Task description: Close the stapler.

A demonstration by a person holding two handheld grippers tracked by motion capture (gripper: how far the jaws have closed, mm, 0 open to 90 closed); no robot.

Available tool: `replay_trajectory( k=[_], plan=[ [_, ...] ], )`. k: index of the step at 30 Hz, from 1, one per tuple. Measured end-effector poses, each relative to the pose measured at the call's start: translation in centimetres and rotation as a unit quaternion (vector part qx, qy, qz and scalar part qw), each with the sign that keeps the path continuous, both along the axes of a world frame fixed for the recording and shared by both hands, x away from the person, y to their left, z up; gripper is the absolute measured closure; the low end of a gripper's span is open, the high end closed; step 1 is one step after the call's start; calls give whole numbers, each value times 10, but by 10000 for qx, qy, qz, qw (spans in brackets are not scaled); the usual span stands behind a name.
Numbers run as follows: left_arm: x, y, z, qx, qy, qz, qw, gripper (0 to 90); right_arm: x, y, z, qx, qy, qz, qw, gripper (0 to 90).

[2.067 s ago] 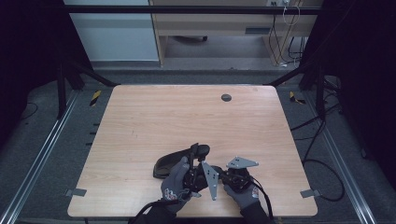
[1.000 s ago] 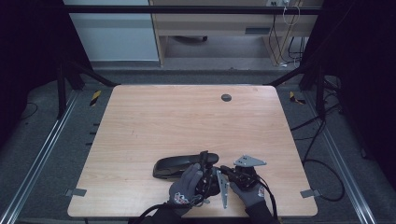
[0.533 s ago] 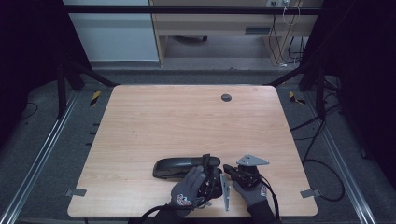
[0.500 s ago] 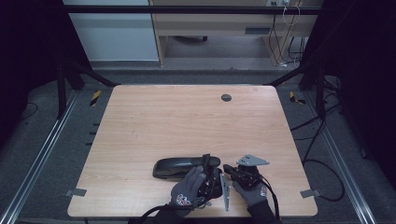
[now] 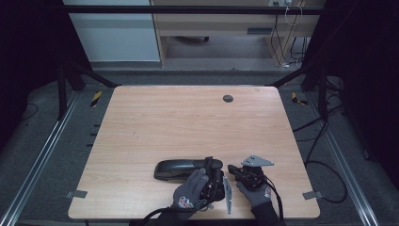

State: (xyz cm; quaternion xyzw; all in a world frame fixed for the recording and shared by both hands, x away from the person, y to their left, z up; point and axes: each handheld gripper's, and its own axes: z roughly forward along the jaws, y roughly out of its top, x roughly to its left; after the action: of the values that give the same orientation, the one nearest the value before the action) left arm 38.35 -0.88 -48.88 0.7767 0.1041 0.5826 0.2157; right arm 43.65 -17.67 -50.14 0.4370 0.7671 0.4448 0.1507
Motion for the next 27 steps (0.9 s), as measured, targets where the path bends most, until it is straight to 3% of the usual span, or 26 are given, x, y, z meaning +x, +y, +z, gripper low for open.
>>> replay_trajectory(
  k=[3, 6, 7, 8, 11, 12, 13, 14, 15, 16, 18, 20, 21, 22, 23, 24, 25, 26, 27],
  plan=[
    [-2, 0, 3, -67, 159, -91, 9998, 467, 0, -1, 0, -3, 3, -37, 10000, 875],
    [-7, -1, 10, -395, 399, -280, 9980, 446, 0, -3, 0, -4, -32, -54, 10000, 866],
    [-7, -1, 10, -395, 399, -280, 9980, 444, 0, -3, 0, -4, -32, -54, 10000, 866],
    [-9, 0, 17, -630, 570, -352, 9958, 441, 0, -4, 1, 15, -43, -70, 10000, 868],
    [-10, 4, 28, -1053, 829, -475, 9898, 445, 0, -5, 2, 32, -37, -83, 10000, 874],
    [-10, 5, 32, -1236, 935, -509, 9866, 446, 0, -5, 2, 29, -58, -110, 9999, 878],
    [-10, 5, 32, -1236, 935, -509, 9866, 446, 0, -5, 2, 29, -58, -110, 9999, 878],
    [-11, 9, 40, -1505, 1120, -597, 9804, 447, 0, -7, 2, 23, -74, -90, 9999, 888],
    [-11, 9, 40, -1505, 1120, -597, 9804, 448, 0, -7, 2, 23, -74, -90, 9999, 888],
    [-11, 11, 44, -1639, 1206, -654, 9769, 448, 0, -7, 3, 38, -78, -100, 9999, 895],
    [-12, 17, 54, -2041, 1430, -783, 9653, 452, 0, -9, 4, 43, -89, -118, 9999, 900],
    [-11, 23, 60, -2271, 1557, -828, 9578, 455, 0, -9, 4, 54, -96, -132, 9999, 900],
    [-11, 23, 60, -2271, 1557, -828, 9578, 458, 0, -10, 5, 49, -125, -129, 9998, 900],
    [-10, 29, 66, -2471, 1650, -863, 9509, 461, 0, -10, 5, 70, -117, -143, 9998, 900],
    [-10, 29, 66, -2471, 1650, -863, 9509, 467, 0, -10, 5, 70, -117, -143, 9998, 900],
    [-10, 32, 69, -2560, 1700, -854, 9478, 467, 0, -10, 6, 76, -140, -141, 9998, 900],
    [-8, 41, 75, -2742, 1773, -837, 9415, 478, 0, -12, 6, 81, -176, -154, 9997, 900],
    [-8, 41, 75, -2742, 1773, -837, 9415, 487, 0, -12, 6, 81, -176, -154, 9997, 900],
    [-6, 48, 79, -2871, 1825, -802, 9369, 497, 0, -13, 7, 97, -177, -165, 9997, 900]
  ],
)
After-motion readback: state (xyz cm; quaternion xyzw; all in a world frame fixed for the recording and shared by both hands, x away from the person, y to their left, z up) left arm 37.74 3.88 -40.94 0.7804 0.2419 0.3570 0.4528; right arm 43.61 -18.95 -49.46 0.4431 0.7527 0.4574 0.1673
